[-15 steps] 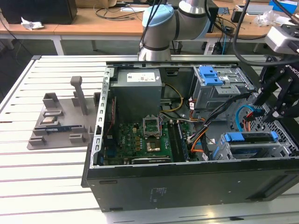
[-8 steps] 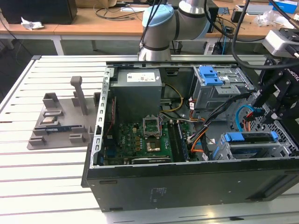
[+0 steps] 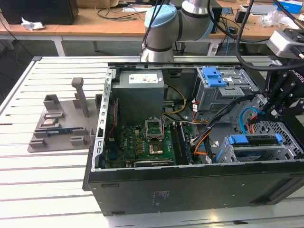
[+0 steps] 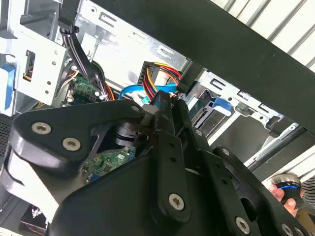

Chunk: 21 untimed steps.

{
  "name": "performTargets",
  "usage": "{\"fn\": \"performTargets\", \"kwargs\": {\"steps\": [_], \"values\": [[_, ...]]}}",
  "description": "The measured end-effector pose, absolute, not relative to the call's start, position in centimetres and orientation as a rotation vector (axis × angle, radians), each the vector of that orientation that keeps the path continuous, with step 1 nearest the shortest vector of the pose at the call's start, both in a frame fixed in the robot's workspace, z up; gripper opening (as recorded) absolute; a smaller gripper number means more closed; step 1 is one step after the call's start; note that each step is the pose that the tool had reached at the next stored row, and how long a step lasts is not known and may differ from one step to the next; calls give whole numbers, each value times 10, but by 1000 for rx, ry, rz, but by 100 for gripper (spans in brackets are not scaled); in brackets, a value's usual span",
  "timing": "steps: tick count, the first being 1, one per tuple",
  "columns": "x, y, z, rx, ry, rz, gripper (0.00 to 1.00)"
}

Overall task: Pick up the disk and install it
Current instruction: 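Insert the first disk wire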

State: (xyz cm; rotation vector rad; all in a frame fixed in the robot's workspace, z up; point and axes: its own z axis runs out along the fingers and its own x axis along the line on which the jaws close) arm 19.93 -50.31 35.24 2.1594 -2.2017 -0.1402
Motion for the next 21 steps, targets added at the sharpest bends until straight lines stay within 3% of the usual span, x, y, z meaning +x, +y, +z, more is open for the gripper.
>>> {"fn": "performTargets", "kwargs": {"steps": [10, 11, 18, 21], "values": [[199, -503, 352, 2159, -2202, -140, 21], [199, -504, 352, 2160, -2202, -141, 27], [199, -508, 352, 2159, -2202, -140, 27], [199, -508, 352, 2159, -2202, -140, 20]]}}
